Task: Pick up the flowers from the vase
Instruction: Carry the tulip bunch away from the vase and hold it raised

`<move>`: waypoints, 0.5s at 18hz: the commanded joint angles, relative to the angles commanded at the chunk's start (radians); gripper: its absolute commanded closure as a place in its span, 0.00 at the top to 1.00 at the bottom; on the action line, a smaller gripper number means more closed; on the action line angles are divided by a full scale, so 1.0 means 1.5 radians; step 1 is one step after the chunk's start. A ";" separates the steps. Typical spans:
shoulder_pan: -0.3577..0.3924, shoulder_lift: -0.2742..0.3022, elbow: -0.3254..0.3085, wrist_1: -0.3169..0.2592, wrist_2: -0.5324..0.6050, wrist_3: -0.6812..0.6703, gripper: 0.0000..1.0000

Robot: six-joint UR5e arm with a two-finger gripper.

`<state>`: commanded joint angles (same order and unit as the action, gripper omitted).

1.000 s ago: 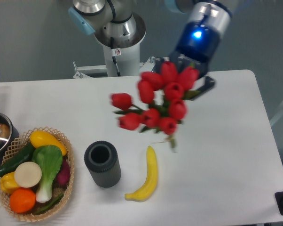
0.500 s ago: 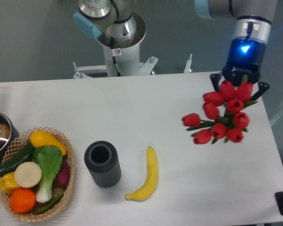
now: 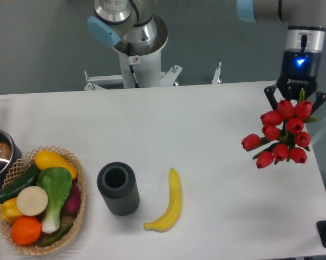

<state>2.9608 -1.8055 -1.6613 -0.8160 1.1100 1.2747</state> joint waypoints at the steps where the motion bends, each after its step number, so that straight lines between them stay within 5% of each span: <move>1: -0.016 -0.002 0.006 -0.011 0.041 -0.001 0.00; 7: -0.095 -0.054 0.085 -0.084 0.196 -0.036 0.00; 9: -0.105 -0.063 0.104 -0.135 0.242 -0.035 0.00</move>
<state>2.8026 -1.9006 -1.5050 -1.0181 1.4738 1.2226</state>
